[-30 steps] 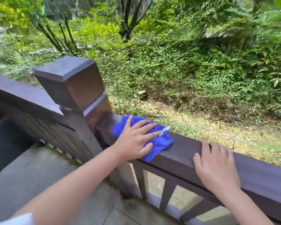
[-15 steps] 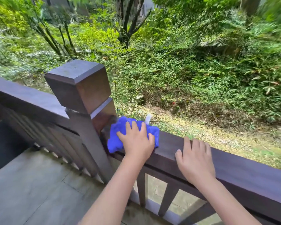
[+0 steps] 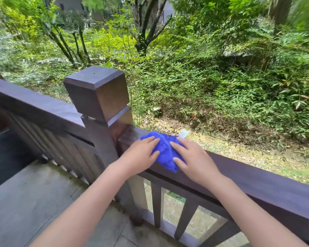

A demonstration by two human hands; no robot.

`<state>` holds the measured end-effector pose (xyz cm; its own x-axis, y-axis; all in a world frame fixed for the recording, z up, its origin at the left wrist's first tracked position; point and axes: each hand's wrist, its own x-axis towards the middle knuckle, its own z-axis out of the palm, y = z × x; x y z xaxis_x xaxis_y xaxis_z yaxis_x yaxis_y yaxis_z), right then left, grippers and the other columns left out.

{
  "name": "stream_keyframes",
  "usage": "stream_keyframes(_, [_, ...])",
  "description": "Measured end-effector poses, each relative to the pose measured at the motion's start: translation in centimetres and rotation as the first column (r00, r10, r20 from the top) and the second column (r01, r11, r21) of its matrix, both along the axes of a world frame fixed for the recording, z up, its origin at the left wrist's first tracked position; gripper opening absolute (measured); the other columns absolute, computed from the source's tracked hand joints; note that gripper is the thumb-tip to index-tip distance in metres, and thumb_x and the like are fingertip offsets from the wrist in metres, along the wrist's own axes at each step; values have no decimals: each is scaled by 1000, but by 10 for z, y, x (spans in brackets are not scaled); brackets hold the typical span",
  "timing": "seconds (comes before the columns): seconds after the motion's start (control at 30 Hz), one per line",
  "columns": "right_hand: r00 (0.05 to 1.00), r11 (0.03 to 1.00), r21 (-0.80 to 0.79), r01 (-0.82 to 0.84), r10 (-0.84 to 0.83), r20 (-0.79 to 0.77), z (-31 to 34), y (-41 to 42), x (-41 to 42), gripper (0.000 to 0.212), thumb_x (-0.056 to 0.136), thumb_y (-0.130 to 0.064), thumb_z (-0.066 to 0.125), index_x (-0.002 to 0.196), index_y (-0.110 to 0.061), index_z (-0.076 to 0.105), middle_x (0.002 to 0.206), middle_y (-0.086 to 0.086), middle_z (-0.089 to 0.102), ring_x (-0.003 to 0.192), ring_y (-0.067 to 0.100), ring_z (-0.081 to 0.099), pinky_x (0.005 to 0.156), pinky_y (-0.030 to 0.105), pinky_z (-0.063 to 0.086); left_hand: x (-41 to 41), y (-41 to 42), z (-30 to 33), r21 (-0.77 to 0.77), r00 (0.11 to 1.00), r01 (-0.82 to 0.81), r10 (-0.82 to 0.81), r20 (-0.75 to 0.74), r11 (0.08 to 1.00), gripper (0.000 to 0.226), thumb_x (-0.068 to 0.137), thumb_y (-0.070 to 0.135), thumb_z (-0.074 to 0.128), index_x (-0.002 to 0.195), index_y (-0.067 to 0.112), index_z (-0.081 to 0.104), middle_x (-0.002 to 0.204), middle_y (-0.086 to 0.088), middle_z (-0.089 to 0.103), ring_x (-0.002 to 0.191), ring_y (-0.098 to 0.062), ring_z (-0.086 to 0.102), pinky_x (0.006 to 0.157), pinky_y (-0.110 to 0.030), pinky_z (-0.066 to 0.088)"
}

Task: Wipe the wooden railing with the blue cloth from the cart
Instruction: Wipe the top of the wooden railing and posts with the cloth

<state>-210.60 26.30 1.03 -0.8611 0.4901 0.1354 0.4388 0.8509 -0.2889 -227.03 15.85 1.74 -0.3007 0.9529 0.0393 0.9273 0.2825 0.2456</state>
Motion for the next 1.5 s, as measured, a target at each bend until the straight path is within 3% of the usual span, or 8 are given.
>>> stream_keyframes(0.13, [997,999,-43,-11,14,71,-3,1,-10,50,93,-33,41,142,-27,30,149,2,34,136,20,28,111,36,28,-3,-7,-8,30,991,104,-102,-83,994,49,95,29,42,142,23,29,152,-5,29,134,-24,36,110,-38,28])
stream_keyframes(0.27, [987,995,-84,-46,58,150,7,8,-31,51,93,-28,42,142,-25,29,150,6,33,136,24,28,111,39,28,-24,0,0,-76,999,-40,40,-9,996,46,95,31,40,140,30,31,154,4,25,136,-19,33,107,-37,36])
stream_keyframes(0.4, [983,992,-119,-34,55,178,18,6,-56,48,88,-27,44,135,-21,41,138,11,46,128,33,39,103,45,39,-38,8,10,-169,994,-102,97,-43,980,49,93,25,41,141,22,30,152,-5,29,137,-23,32,108,-37,35])
stream_keyframes(0.8, [988,980,141,-140,128,88,16,-22,-34,25,82,-21,49,104,-18,63,92,9,68,93,32,56,71,36,47,-11,-38,6,-19,997,56,-57,-47,998,38,82,13,54,120,15,57,112,-9,63,108,-28,55,87,-41,47])
stream_keyframes(0.93, [987,990,33,-138,135,84,32,-25,-26,29,80,-28,56,108,-29,63,100,2,71,95,28,61,67,30,39,-11,-54,14,-6,998,44,-43,48,999,40,81,22,57,121,23,57,113,-4,65,107,-23,57,89,-37,48])
stream_keyframes(1.17, [985,981,-141,-130,144,98,59,-32,-22,24,75,-27,63,98,-27,66,94,-2,67,86,17,59,78,35,52,-10,-62,46,36,994,85,-87,67,996,37,74,22,65,110,24,64,101,0,61,95,-16,53,83,-34,48])
stream_keyframes(1.37, [986,974,-199,-107,130,105,86,-33,1,20,70,-22,66,90,-23,65,81,-5,57,73,12,55,69,26,47,-3,-50,73,32,977,175,-177,117,984,29,67,23,70,96,25,67,75,12,56,65,2,52,56,-4,38])
stream_keyframes(1.5, [991,979,-203,-21,48,128,100,-26,29,18,71,-23,66,89,-25,63,83,-6,58,76,12,56,70,25,47,13,-28,86,42,946,257,-260,194,966,25,65,24,71,88,33,65,88,7,70,79,-4,62,67,-16,47])
